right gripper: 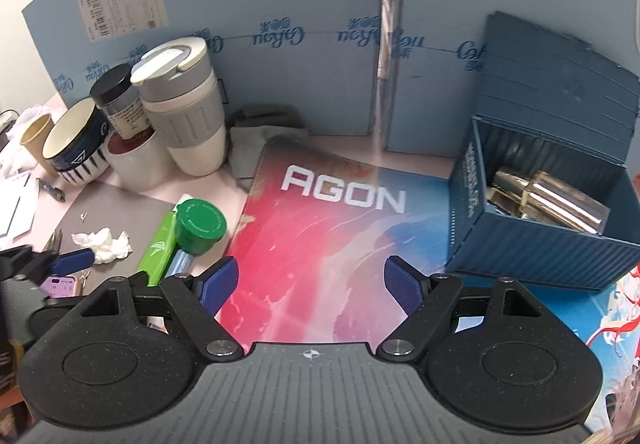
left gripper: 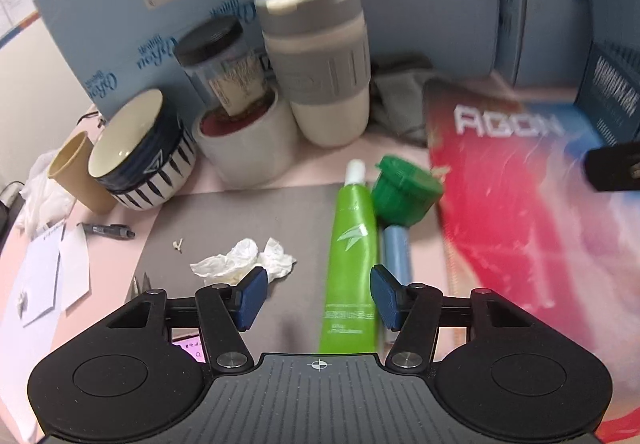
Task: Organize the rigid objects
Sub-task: 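Lower the left tool over the green tube and close its fingers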
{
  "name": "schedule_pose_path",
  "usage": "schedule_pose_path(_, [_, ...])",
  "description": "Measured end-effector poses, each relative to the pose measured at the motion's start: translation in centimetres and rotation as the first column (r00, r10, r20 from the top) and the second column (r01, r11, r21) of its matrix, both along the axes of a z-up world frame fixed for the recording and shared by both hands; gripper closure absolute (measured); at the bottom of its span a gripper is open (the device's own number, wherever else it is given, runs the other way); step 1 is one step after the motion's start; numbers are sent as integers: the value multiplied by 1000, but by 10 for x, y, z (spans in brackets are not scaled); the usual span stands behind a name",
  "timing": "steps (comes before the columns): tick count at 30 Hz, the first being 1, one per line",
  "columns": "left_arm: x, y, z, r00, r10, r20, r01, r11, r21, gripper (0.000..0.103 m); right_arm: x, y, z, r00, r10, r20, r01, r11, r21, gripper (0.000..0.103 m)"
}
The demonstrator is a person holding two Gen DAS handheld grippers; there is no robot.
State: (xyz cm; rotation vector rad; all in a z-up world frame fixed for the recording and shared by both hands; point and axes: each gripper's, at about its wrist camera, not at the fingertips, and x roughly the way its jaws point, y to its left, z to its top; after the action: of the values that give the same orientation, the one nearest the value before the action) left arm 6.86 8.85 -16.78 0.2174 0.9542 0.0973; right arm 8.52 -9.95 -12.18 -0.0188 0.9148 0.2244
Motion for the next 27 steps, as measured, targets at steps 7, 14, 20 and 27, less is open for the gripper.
schedule_pose_path(7, [11,-1,-13,999,-31,-37,30,999,-29,49,7,6,-8,1000,12,-29,-12,1000,-3,22])
schedule_pose_path(14, [21,2,-19,997,-11,-75,1,991,-137,57,10,6,-13,999,14,-43,-15,1000,-3,22])
schedule_pose_path(20, [24,4,-20,995,-2,-104,-20,979,-204,66,12,6,-15,998,14,-53,-14,1000,-2,22])
schedule_pose_path(27, [23,8,-15,993,5,-119,-35,966,-255,73,10,6,-14,999,7,-54,-7,1000,1,22])
